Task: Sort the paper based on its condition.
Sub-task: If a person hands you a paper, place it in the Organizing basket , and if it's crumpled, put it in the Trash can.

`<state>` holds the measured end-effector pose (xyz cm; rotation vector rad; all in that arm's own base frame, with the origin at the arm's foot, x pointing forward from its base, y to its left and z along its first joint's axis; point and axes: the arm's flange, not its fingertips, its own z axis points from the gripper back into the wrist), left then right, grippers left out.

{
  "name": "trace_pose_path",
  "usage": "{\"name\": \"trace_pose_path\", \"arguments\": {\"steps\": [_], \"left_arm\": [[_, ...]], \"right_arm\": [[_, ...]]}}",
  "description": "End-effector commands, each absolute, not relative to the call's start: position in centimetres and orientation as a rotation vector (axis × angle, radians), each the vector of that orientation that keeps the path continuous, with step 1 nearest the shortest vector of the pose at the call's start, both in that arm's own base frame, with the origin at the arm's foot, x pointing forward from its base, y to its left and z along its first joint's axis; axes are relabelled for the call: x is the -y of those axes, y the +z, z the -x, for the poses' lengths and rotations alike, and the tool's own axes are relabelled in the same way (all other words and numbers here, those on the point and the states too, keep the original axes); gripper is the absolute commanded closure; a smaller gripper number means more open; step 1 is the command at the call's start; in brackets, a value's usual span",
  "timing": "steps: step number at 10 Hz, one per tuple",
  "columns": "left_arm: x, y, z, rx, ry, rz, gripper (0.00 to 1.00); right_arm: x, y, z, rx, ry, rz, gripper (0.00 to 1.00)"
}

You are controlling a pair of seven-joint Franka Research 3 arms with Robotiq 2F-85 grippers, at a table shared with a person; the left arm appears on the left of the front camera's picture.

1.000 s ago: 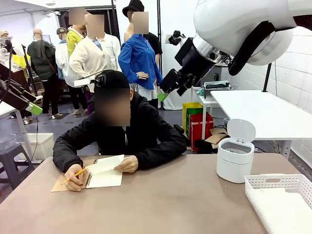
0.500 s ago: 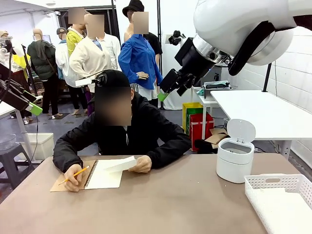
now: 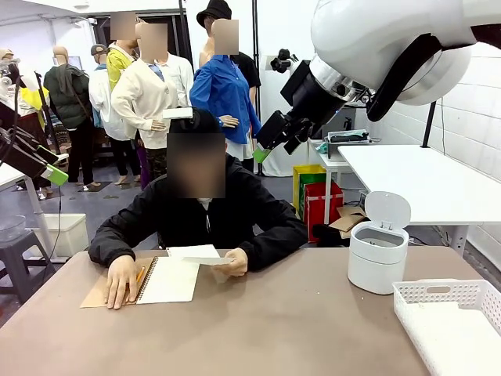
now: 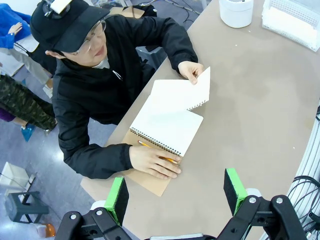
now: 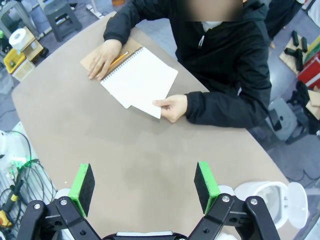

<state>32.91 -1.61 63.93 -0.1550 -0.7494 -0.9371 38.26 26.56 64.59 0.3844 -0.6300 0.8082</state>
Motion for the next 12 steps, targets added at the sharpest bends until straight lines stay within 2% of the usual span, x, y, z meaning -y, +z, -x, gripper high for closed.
{"name": "trace_pose_path", "arguments": {"steps": [1,12], "left_arm": [[1.46,63.95,-32.93,0.753,-0.937,0.163,0.00],[1.46,63.95,-32.93,0.753,-0.937,0.163,0.00]], "right_arm": [[-26.46,64.60,-38.23,0.628,0.808,-0.382,0.00],[-26.46,64.60,-38.23,0.628,0.808,-0.382,0.00]]}}
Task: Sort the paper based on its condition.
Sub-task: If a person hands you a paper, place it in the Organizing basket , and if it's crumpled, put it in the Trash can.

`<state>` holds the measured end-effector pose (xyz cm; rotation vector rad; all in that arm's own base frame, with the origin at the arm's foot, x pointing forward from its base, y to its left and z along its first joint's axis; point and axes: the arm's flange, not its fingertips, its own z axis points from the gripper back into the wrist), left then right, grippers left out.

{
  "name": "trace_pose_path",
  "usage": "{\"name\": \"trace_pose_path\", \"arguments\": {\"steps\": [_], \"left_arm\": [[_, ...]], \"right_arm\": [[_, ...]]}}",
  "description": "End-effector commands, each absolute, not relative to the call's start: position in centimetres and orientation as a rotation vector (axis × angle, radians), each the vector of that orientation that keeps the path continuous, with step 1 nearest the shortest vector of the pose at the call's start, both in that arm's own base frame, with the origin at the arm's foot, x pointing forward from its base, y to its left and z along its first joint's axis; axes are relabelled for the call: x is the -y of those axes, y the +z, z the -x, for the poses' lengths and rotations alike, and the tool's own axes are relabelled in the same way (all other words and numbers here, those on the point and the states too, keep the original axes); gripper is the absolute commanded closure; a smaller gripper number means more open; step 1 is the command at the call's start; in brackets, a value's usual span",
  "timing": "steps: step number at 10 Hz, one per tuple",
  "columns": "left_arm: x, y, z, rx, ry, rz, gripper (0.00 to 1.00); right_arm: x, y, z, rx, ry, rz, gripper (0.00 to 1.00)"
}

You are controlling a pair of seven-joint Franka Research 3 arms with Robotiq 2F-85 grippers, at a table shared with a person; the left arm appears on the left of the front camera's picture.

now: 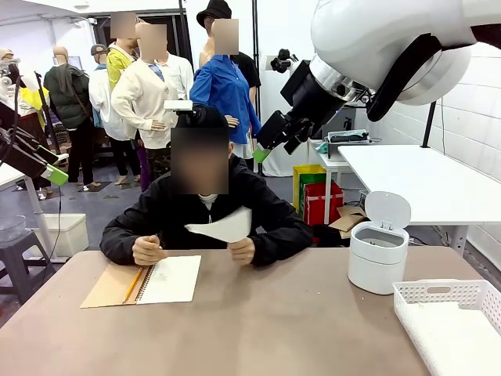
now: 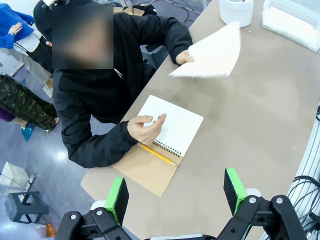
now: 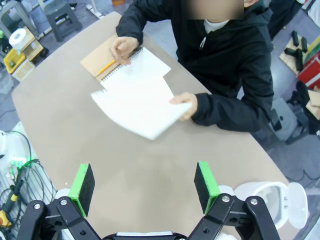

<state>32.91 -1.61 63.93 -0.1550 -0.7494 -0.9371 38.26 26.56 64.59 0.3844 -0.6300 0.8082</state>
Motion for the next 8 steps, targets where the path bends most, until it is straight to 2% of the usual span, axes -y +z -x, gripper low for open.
{"name": "trace_pose_path", "arguments": {"steps": [1,8], "left_arm": [[1.46,63.95,-32.93,0.753,-0.937,0.163,0.00],[1.46,63.95,-32.93,0.753,-0.937,0.163,0.00]], "right_arm": [[-26.46,64.60,-38.23,0.628,0.808,-0.382,0.00],[-26.56,64.59,-38.26,0.630,0.808,-0.384,0.00]]}}
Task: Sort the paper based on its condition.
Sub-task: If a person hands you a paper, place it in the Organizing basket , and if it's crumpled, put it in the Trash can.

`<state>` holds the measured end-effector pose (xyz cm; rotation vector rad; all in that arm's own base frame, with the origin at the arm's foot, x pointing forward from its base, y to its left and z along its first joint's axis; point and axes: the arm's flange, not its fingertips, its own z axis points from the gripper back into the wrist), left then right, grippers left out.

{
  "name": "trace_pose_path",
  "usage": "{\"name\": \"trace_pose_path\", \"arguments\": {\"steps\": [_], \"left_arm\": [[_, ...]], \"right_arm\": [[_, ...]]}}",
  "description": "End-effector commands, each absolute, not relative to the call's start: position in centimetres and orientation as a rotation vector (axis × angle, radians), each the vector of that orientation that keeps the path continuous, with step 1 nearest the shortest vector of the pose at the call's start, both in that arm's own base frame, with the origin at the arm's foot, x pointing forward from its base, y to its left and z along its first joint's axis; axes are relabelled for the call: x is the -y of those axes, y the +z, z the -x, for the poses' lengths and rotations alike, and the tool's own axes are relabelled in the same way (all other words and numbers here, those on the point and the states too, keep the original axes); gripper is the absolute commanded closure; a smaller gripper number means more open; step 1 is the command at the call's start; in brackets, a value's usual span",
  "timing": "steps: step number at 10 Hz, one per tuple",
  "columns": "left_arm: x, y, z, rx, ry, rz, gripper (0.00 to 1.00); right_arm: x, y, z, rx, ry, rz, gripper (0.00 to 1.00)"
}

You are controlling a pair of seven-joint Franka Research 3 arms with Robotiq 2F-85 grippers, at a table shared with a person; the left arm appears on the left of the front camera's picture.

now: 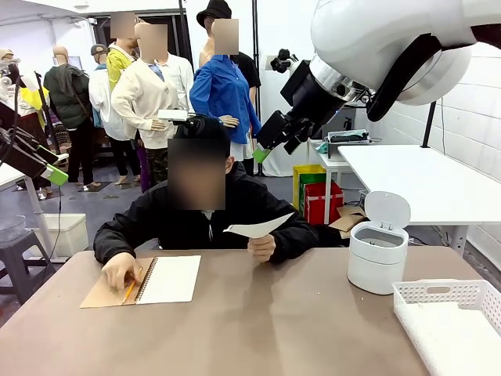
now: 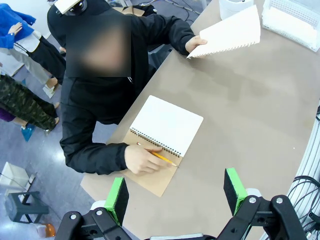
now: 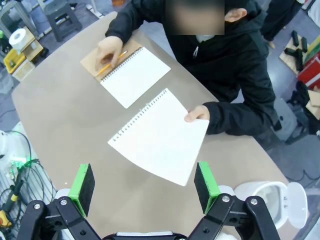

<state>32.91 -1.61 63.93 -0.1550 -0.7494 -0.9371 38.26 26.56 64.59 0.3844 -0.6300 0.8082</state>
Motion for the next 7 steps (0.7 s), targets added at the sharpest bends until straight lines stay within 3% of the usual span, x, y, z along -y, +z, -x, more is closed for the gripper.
{"name": "trace_pose_path", "arguments": {"steps": [1,7], "left_arm": [[1.5,64.0,-32.9,0.753,-0.937,0.163,0.00],[1.5,64.0,-32.9,0.753,-0.937,0.163,0.00]], "right_arm": [[-26.6,63.7,-39.2,0.546,0.717,-0.431,0.00],[-24.4,58.7,-46.5,0.229,0.270,-0.529,0.00]]}}
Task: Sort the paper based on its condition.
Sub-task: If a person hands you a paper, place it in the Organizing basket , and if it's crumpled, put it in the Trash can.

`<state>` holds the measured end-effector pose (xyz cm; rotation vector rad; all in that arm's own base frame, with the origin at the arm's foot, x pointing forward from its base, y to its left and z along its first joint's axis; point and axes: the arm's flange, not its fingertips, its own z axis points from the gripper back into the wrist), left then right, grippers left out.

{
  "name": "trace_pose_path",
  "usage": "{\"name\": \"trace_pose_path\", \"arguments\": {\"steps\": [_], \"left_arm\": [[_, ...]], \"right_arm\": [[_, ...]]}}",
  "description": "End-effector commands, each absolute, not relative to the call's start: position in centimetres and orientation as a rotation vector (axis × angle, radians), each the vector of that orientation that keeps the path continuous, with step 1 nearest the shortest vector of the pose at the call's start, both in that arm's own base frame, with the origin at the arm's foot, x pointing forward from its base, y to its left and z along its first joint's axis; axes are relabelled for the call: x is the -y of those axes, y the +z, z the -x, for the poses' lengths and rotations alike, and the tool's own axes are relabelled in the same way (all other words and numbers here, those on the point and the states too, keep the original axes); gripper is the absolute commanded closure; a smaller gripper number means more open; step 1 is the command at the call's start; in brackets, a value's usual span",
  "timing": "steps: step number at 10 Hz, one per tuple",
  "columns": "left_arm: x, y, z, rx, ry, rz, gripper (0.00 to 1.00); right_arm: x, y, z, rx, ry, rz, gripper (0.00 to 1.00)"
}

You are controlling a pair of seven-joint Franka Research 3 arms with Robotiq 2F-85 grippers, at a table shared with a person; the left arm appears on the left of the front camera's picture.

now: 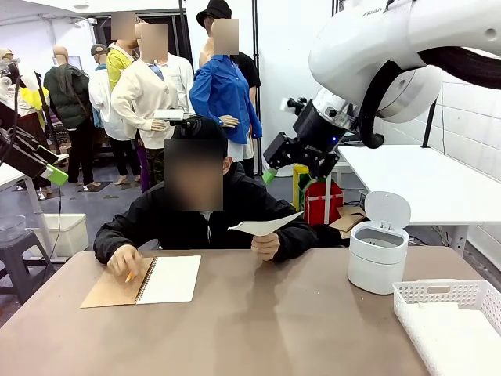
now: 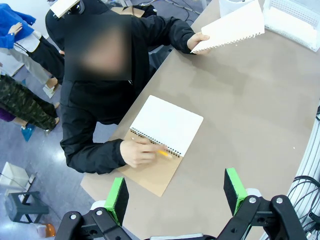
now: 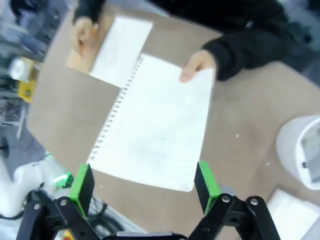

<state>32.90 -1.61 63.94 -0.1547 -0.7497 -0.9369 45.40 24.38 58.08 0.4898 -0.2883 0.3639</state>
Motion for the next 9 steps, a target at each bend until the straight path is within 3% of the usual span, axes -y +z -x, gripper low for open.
{"name": "trace_pose_path", "arguments": {"steps": [1,4,5,6,8,9], "left_arm": [[1.5,64.0,-32.9,0.753,-0.937,0.163,0.00],[1.5,64.0,-32.9,0.753,-0.937,0.163,0.00],[1.5,64.0,-32.9,0.753,-0.937,0.163,0.00],[1.5,64.0,-32.9,0.753,-0.937,0.163,0.00],[1.5,64.0,-32.9,0.753,-0.937,0.163,0.00],[1.5,64.0,-32.9,0.753,-0.937,0.163,0.00]], "right_arm": [[-23.3,57.0,-48.1,0.155,0.152,-0.554,0.00],[-21.8,53.9,-49.5,0.015,0.075,-0.584,0.00],[-23.0,55.1,-47.6,0.292,0.417,-0.419,0.00],[-21.1,53.0,-49.6,0.053,0.086,-0.540,0.00],[-22.1,53.8,-49.0,0.108,0.202,-0.495,0.00],[-21.8,52.7,-50.8,-0.002,0.056,-0.582,0.00]]}}
